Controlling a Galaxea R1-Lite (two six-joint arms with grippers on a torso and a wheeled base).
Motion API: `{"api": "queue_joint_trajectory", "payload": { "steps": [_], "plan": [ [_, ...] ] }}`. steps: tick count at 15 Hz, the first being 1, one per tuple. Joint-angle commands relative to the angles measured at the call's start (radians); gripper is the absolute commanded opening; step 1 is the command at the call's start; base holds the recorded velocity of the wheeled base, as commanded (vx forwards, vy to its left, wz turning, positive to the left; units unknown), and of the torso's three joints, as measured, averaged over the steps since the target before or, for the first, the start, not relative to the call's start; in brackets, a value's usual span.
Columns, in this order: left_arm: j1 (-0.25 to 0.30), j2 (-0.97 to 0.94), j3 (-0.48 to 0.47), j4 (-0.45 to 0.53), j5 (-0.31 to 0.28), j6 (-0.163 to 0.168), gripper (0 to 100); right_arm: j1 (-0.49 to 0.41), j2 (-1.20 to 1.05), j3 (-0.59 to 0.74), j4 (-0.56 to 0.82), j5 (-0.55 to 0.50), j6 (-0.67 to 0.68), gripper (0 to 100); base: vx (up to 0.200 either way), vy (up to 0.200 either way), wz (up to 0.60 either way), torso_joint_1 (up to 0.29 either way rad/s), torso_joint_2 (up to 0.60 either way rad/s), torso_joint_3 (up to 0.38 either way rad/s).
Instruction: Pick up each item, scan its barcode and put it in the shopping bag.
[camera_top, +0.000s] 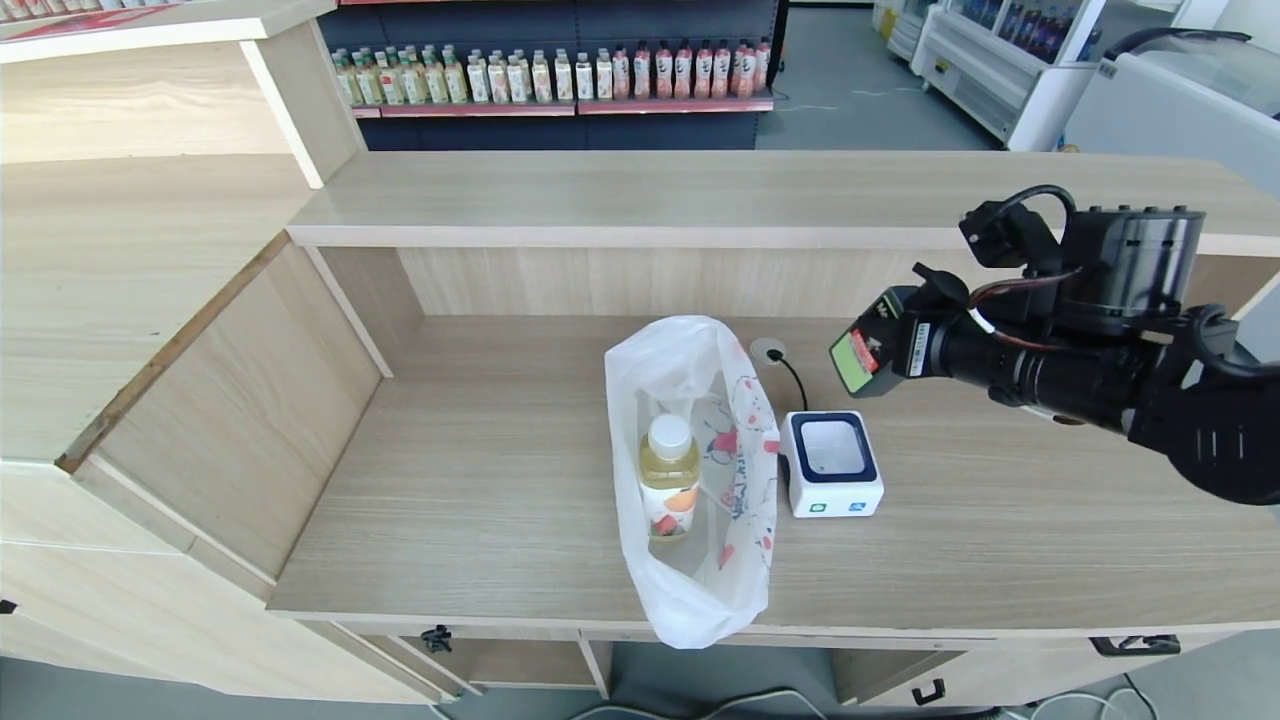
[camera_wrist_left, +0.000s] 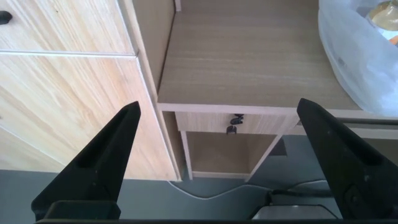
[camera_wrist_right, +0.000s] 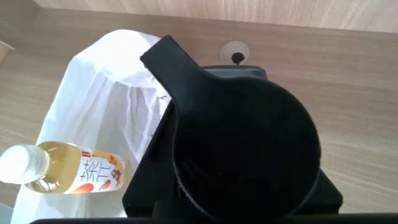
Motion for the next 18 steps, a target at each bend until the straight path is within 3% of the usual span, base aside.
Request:
{"api": "queue_joint_trajectory", "payload": {
  "steps": [1,4,8,18],
  "plan": [
    [0.0,0.0,0.0,0.0,0.0,0.0,100,0.013,0.027,-0.019,-0.002,0.022,0.0,0,0.0,0.0,0.0,0.0,0.0,0.0],
    [0.0,0.0,0.0,0.0,0.0,0.0,100,0.019,0.123,-0.09,-0.005,0.084,-0.006,0,0.0,0.0,0.0,0.0,0.0,0.0],
    [0.0,0.0,0.0,0.0,0.0,0.0,100,0.054,0.302,-0.237,-0.005,0.085,-0.009,0,0.0,0.0,0.0,0.0,0.0,0.0],
    [0.0,0.0,0.0,0.0,0.0,0.0,100,0.105,0.474,-0.292,-0.075,0.104,-0.009,0,0.0,0.0,0.0,0.0,0.0,0.0]
  ]
}}
